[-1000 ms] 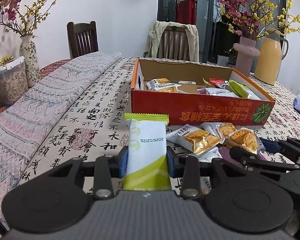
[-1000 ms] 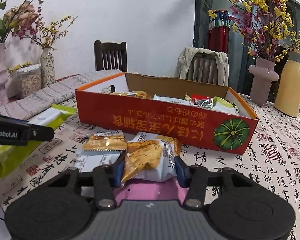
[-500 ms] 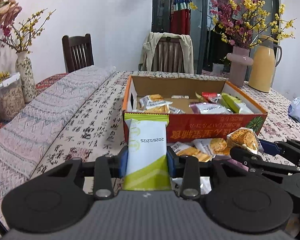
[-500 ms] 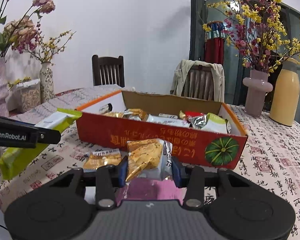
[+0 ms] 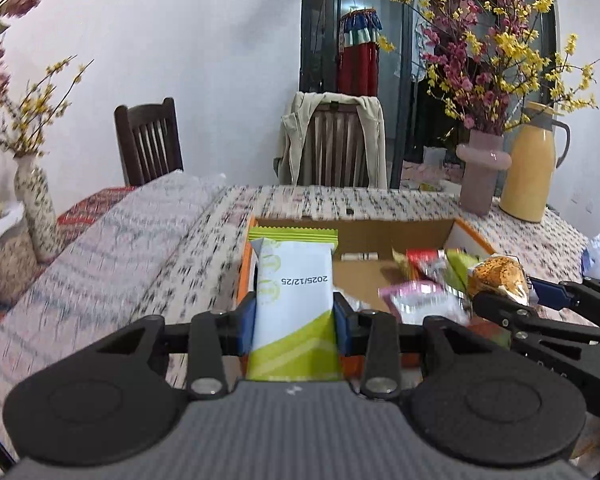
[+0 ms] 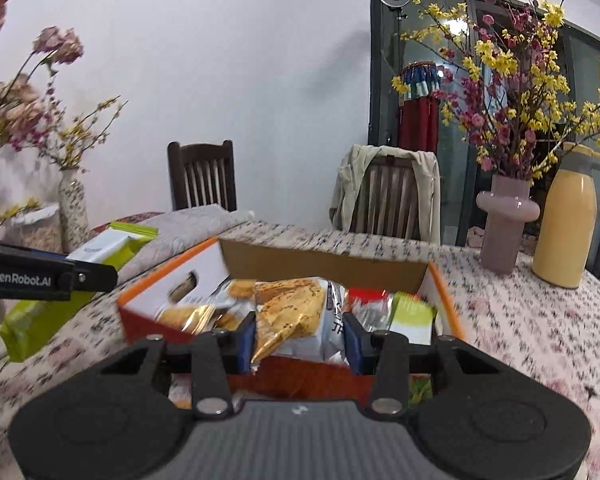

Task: Organize snacks
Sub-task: 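Carry both packets over the box and open both grippers to release them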

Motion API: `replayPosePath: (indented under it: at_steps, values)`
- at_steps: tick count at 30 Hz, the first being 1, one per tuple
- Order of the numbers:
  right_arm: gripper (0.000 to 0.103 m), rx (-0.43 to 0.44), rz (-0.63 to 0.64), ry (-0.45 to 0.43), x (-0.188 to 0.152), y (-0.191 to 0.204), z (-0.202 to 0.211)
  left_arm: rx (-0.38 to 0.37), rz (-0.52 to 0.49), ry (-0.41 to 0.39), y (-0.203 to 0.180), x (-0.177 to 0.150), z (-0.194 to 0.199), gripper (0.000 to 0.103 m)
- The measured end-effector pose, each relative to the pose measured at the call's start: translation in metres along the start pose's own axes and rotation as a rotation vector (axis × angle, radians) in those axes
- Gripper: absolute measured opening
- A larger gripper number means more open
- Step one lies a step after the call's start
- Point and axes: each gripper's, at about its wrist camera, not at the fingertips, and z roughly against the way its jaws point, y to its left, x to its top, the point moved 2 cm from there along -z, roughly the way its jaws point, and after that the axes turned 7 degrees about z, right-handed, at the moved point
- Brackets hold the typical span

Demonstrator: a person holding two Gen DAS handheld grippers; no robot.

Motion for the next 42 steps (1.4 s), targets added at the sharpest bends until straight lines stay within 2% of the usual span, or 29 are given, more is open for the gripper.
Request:
replayPosePath:
  at_steps: [6, 12, 21, 23, 29, 31, 32, 34, 35, 36, 37, 38, 39, 40, 42]
  values:
    - [0.042, -0.02, -0.013, -0.006, 0.021, -0.021, -0.034, -0.019, -0.018, -0.019, -0.016, 0.029, -0.033, 0.038]
    - [0.043, -0.02, -0.041, 0.031, 0.024, -0.036, -0.069, -0.029, -0.01, -0.005, -0.026, 0.045, -0.068, 0.038]
    - [0.043, -0.018, -0.118, 0.046, 0.007, -0.056, -0.107, -0.002, 0.032, 0.035, -0.011, 0.029, -0.121, 0.038]
    - [0.043, -0.015, -0.131, 0.051, 0.003, -0.059, -0.109, -0.01, 0.034, 0.065, -0.008, 0.024, -0.129, 0.038]
    - [0.044, 0.003, -0.143, 0.086, -0.005, -0.059, -0.114, -0.026, 0.048, 0.067, -0.004, 0.017, -0.133, 0.039]
    - [0.047, 0.003, -0.154, 0.09, -0.006, -0.062, -0.114, -0.033, 0.059, 0.057, -0.003, 0.018, -0.132, 0.04]
    - [0.051, 0.003, -0.156, 0.092, -0.006, -0.062, -0.114, -0.033, 0.066, 0.051, -0.002, 0.018, -0.131, 0.041]
    - [0.055, -0.002, -0.157, 0.091, -0.006, -0.062, -0.113, -0.032, 0.081, 0.035, -0.001, 0.019, -0.129, 0.049]
    - [0.058, -0.005, -0.157, 0.089, -0.007, -0.061, -0.113, -0.033, 0.09, 0.029, 0.0, 0.019, -0.127, 0.061]
    - [0.069, -0.002, -0.159, 0.086, -0.007, -0.061, -0.112, -0.031, 0.099, 0.02, 0.001, 0.019, -0.125, 0.078]
    - [0.076, -0.002, -0.167, 0.081, -0.006, -0.062, -0.111, -0.028, 0.108, 0.005, 0.002, 0.02, -0.123, 0.085]
    - [0.087, -0.013, -0.175, 0.069, -0.006, -0.063, -0.108, -0.022, 0.118, -0.015, 0.003, 0.021, -0.119, 0.097]
    - [0.096, -0.024, -0.183, 0.052, -0.005, -0.065, -0.105, -0.013, 0.126, -0.033, 0.004, 0.021, -0.117, 0.103]
    - [0.1, -0.027, -0.194, 0.037, -0.005, -0.067, -0.103, -0.008, 0.136, -0.056, 0.005, 0.022, -0.114, 0.103]
    - [0.103, -0.029, -0.215, 0.018, -0.005, -0.071, -0.1, -0.009, 0.145, -0.068, 0.005, 0.023, -0.112, 0.103]
